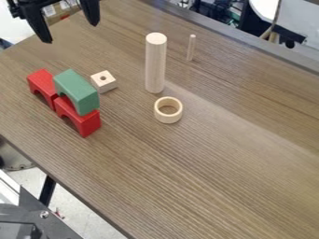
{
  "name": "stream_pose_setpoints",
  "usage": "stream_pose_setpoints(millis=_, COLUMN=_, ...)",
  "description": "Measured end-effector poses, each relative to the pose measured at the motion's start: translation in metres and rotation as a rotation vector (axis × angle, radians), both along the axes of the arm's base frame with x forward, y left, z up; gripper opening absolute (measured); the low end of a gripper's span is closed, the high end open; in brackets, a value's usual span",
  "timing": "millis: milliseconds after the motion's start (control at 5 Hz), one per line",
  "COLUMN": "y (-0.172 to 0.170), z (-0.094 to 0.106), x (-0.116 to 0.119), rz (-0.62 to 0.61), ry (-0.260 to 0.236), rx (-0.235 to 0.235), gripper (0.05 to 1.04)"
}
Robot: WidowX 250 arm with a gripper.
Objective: Pick the red arch and put it on the green arch
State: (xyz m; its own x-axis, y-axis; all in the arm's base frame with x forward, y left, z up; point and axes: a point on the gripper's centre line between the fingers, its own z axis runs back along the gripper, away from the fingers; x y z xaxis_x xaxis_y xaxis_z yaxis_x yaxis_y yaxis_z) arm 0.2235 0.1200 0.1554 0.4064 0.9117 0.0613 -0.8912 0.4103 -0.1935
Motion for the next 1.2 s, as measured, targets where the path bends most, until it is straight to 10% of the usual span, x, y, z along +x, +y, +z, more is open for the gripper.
stream_pose_setpoints(millis=600, y=0.052, z=-0.018, x=0.005, rz=0.115, ry=0.012, rx=-0.062, gripper=0.999)
stream_pose_setpoints(millis=1200, y=0.073, z=-0.044, x=0.008, rz=0.160, ry=0.018, rx=0.007, gripper=0.999)
